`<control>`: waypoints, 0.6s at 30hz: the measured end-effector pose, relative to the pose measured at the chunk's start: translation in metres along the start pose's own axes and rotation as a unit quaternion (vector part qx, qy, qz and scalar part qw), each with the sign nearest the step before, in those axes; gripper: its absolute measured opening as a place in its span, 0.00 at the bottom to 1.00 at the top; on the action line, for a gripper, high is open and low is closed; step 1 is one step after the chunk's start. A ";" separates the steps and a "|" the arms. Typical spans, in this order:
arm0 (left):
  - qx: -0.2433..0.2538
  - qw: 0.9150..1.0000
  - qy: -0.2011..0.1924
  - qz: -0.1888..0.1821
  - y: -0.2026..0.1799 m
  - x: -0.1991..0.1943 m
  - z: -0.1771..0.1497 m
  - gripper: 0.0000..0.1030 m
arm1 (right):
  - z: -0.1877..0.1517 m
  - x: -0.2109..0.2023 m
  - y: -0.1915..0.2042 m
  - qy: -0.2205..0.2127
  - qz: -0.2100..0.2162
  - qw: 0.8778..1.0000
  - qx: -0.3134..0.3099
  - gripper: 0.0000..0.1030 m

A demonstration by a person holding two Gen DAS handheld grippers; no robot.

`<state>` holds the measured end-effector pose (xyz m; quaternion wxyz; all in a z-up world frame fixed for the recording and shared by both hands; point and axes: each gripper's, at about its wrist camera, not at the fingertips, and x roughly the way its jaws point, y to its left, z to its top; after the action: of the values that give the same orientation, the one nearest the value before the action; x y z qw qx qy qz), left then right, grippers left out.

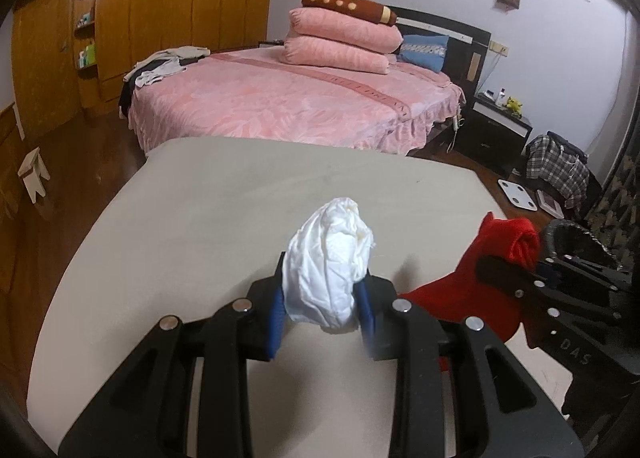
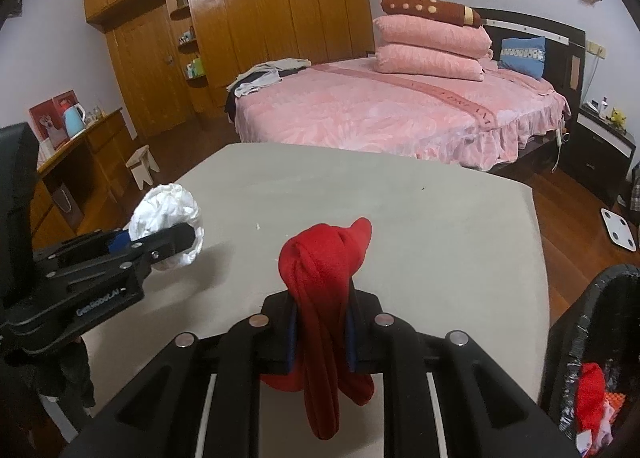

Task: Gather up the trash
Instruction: 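Carry the glove and tissue over the bin and open both tools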

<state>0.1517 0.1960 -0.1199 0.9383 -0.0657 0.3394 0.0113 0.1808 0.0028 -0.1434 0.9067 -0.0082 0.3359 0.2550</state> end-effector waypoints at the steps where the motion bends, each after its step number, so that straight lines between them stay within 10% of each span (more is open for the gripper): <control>1: 0.000 1.000 -0.002 -0.001 -0.003 -0.003 0.000 0.28 | 0.000 -0.002 0.000 -0.001 0.000 1.000 0.000 0.17; 18: 0.017 0.999 -0.027 -0.020 -0.039 -0.037 0.008 0.28 | 0.005 -0.068 -0.015 -0.046 -0.004 0.999 -0.001 0.17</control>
<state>0.1306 0.1595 -0.0854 0.9482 -0.0562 0.3125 -0.0111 0.1470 -0.0407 -0.1006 0.9222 0.0012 0.2937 0.2516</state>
